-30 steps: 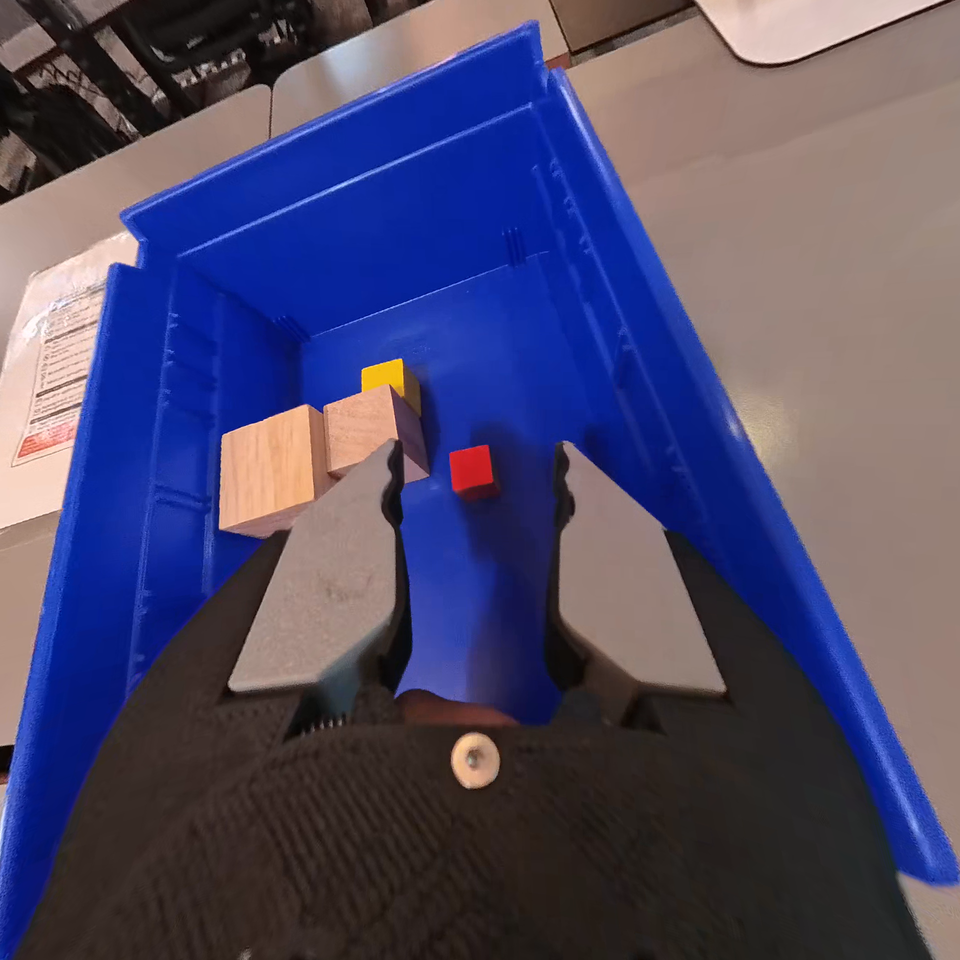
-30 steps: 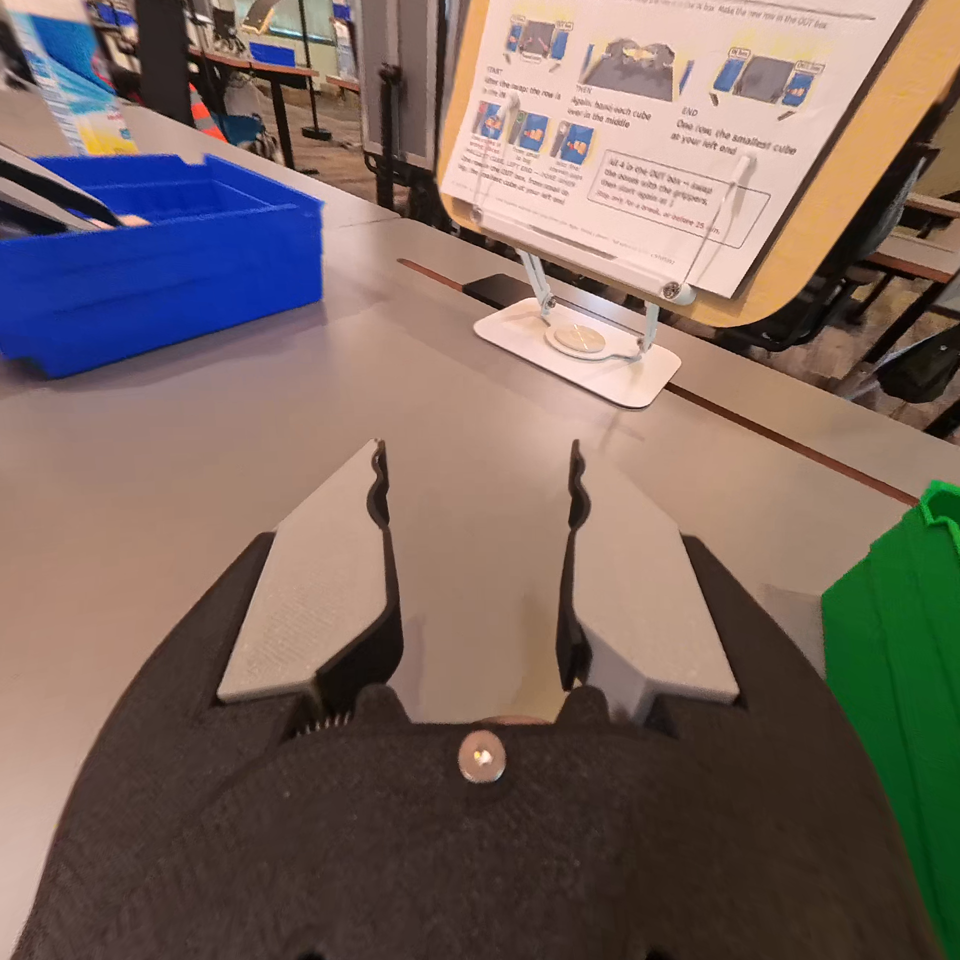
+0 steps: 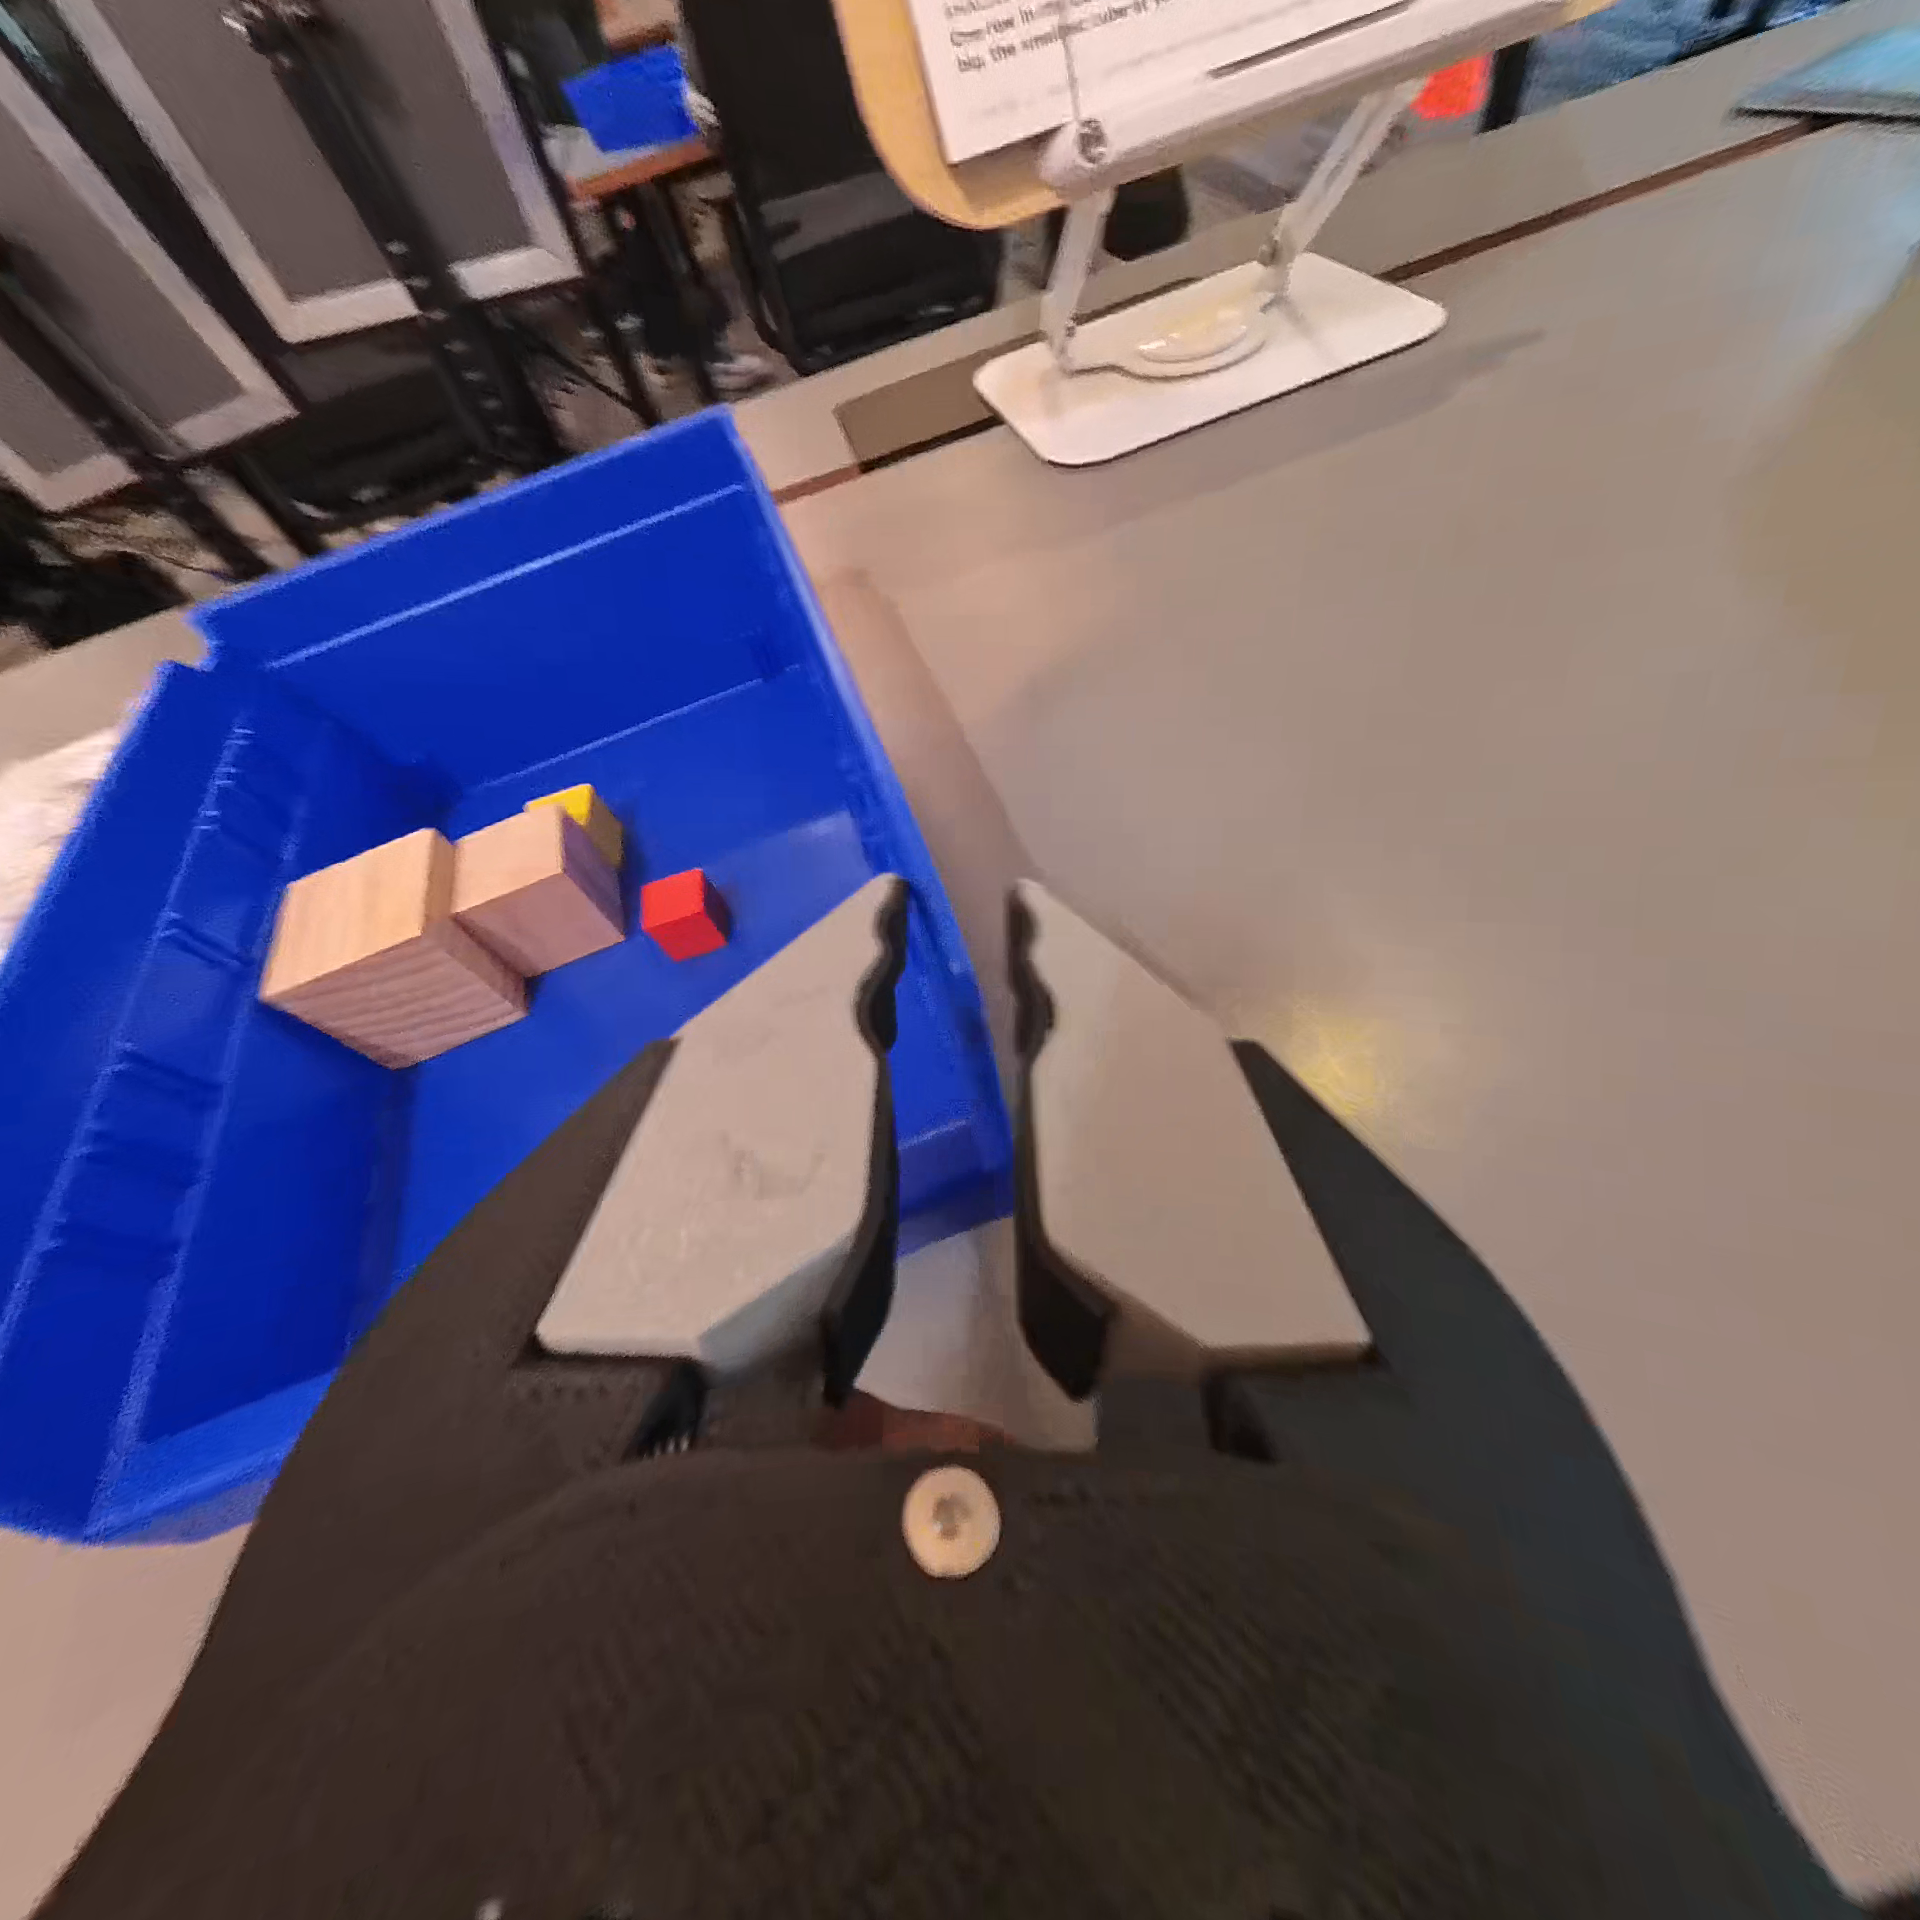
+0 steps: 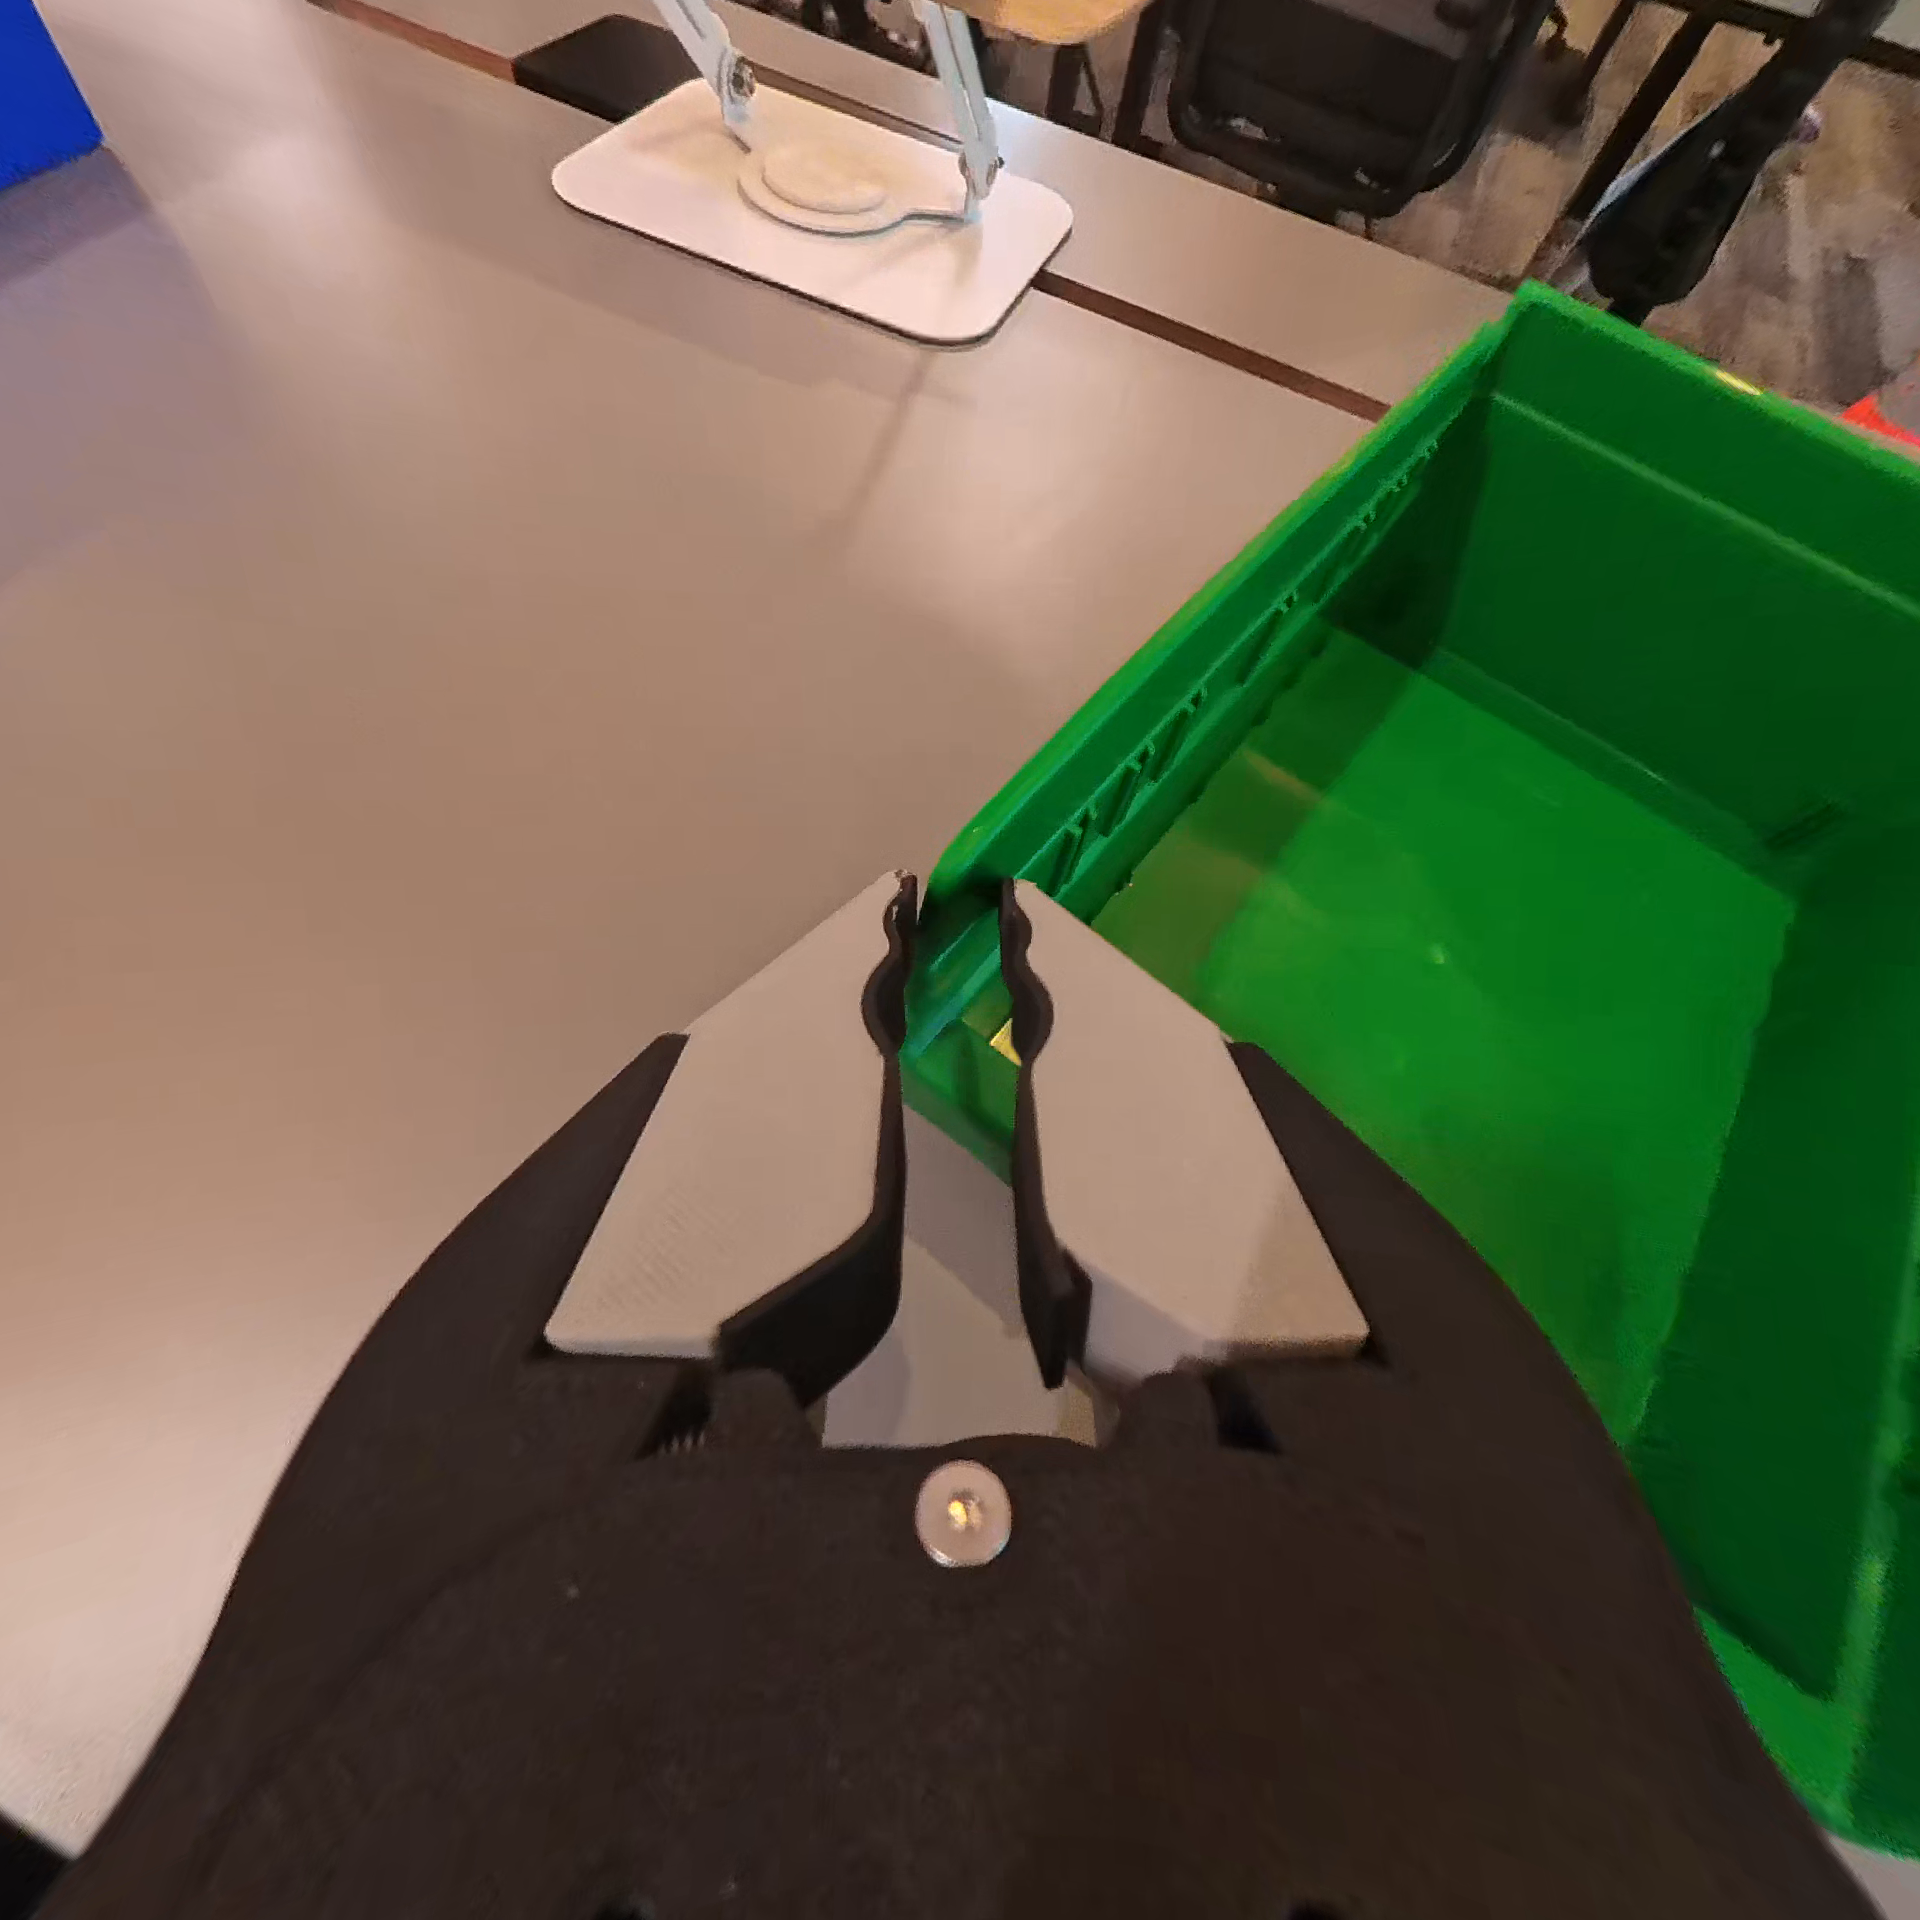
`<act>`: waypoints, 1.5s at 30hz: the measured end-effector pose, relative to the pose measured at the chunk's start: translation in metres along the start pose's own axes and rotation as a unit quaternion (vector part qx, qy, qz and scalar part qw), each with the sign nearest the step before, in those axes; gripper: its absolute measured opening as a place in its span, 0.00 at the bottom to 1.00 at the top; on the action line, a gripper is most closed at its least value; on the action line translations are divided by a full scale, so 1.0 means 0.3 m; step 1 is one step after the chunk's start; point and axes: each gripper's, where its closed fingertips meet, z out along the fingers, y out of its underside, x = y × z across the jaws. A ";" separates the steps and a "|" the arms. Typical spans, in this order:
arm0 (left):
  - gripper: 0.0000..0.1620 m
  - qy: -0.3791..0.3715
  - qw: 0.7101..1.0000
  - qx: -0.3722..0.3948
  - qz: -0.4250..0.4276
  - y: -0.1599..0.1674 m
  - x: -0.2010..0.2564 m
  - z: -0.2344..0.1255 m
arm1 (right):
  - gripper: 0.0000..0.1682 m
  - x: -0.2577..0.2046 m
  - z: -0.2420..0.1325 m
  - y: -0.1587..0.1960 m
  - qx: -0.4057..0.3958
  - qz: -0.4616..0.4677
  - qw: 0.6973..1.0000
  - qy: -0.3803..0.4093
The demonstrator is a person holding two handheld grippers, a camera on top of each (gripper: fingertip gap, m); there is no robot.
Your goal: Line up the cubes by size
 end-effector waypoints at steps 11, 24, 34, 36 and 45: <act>0.05 0.026 0.999 0.012 -0.023 0.005 0.033 -0.036 | 0.10 -0.047 0.016 -0.018 0.040 -0.014 0.994 -0.099; 0.19 -0.039 0.999 0.022 -0.009 -0.161 -0.216 -0.116 | 0.19 -0.145 -0.086 -0.113 0.091 -0.020 0.987 -0.131; 0.28 0.036 0.999 -0.013 0.006 -0.037 0.000 -0.076 | 0.32 -0.064 0.035 -0.007 -0.005 0.010 0.999 -0.046; 0.28 0.042 0.999 -0.017 0.003 -0.018 0.034 -0.057 | 0.16 -0.048 0.058 -0.005 -0.003 0.013 0.999 -0.040; 0.06 0.027 1.000 -0.013 0.007 -0.014 0.055 -0.017 | 0.15 -0.140 0.040 -0.006 0.016 -0.055 0.992 -0.111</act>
